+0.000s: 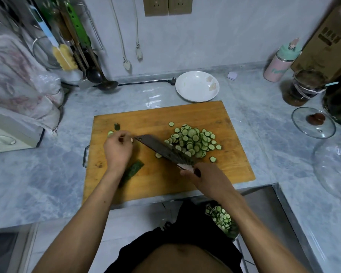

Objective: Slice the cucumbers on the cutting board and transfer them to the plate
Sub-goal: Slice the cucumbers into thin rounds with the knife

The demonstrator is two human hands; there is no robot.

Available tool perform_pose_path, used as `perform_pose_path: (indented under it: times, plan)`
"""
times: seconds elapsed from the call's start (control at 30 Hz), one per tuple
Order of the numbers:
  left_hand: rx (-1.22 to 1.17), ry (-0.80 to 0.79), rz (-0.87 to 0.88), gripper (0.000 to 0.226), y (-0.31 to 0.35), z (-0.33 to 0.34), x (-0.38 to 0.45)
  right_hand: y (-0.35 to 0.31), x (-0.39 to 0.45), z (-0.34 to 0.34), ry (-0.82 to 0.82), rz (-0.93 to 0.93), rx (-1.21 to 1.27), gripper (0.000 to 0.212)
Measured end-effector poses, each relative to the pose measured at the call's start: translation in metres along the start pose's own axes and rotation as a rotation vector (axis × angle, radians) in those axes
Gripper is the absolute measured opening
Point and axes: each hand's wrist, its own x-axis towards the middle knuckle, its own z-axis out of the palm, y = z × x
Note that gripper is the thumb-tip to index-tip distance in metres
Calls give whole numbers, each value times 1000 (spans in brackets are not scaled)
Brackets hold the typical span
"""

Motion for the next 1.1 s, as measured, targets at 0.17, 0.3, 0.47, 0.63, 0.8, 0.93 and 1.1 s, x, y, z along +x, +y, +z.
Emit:
perform_pose_path:
  times: [0.17,0.3,0.47,0.63,0.8,0.93,1.1]
  plan:
    - [209,-329,-40,46,-27,15,17,-7,11,3,-19,71,206,55]
    - [213,-342,-84,49,-11,34,12,-8,15,1,-27,60,276,57]
    - [136,-337,-80,41,7,57,-14,0,12,-2,10,33,357,61]
    - [32,-513,0,46,25,64,-24,7,6,-7,23,21,414,66]
    - [17,-385,36,50,7,31,-28,6,4,-8,14,3,452,72]
    - [63,-288,76,34,-31,1,-50,-6,10,2,-25,9,456,75]
    - [58,-200,151,26,-59,-1,-79,-30,9,18,-104,22,485,65]
